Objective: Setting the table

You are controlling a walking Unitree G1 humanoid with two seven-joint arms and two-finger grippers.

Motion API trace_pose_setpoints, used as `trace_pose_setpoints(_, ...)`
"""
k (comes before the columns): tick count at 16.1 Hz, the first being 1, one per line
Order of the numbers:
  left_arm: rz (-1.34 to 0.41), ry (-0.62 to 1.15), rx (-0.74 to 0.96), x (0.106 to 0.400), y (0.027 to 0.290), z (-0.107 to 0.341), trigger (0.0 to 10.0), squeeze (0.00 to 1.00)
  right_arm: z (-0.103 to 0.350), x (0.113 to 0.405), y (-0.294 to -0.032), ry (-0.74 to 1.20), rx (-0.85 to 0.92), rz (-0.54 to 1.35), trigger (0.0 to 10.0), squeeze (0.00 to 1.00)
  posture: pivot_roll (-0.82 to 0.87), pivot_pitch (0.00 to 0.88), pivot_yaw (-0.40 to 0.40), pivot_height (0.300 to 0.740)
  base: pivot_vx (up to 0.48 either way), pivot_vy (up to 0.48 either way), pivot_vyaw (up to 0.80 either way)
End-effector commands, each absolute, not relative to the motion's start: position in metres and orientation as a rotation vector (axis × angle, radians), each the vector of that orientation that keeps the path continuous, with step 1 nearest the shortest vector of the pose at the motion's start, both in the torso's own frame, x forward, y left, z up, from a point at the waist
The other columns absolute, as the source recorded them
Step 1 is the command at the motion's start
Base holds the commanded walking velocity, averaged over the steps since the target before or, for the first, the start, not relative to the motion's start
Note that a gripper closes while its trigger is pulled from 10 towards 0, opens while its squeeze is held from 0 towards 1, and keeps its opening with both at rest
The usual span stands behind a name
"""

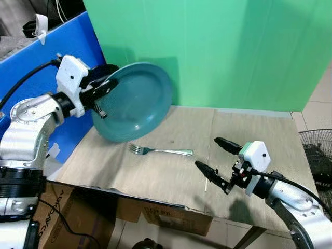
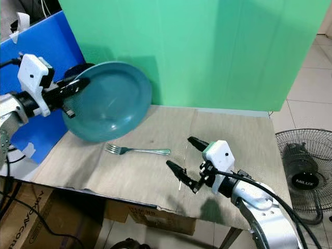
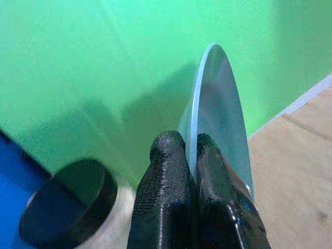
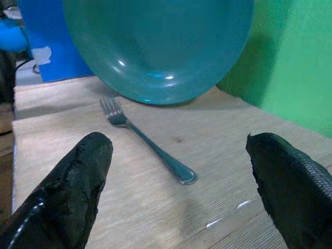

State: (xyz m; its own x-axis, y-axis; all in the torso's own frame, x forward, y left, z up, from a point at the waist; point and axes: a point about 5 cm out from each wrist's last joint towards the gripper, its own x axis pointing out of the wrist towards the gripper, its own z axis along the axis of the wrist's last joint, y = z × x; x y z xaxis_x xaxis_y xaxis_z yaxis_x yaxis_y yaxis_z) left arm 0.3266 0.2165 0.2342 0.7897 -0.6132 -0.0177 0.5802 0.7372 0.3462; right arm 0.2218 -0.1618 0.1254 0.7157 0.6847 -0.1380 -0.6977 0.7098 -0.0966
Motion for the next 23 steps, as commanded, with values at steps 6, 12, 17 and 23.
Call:
trace_pose_setpoints(6,-0.566,-0.426,0.069,0.312,0.198,0.286,0.0,0.00,0.164,0.226,-0.162,-0.073,-0.041,0.423,10.0,0.00,0.08,0.000,0.142,0.740,0.000,0.000,0.00)
trace_pose_setpoints(12,-0.364,-0.396,-0.192,0.289,0.169,0.253,0.0,0.00,0.177,0.226,-0.150,-0.090,0.018,0.147,10.0,0.00,0.08,0.000,0.107,0.740,0.000,0.000,-0.24)
trace_pose_setpoints(17,-0.423,-0.407,-0.065,0.279,0.143,0.251,10.0,0.00,0.184,0.228,-0.152,-0.106,0.013,0.095,10.0,0.00,0.07,0.000,0.088,0.740,0.000,0.000,-0.80)
trace_pose_setpoints(23,-0.386,-0.209,0.165,0.268,0.147,0.208,10.0,0.00,0.188,0.232,-0.168,-0.081,-0.092,-0.013,10.0,0.00,0.04,0.000,0.102,0.740,0.000,0.000,-0.80)
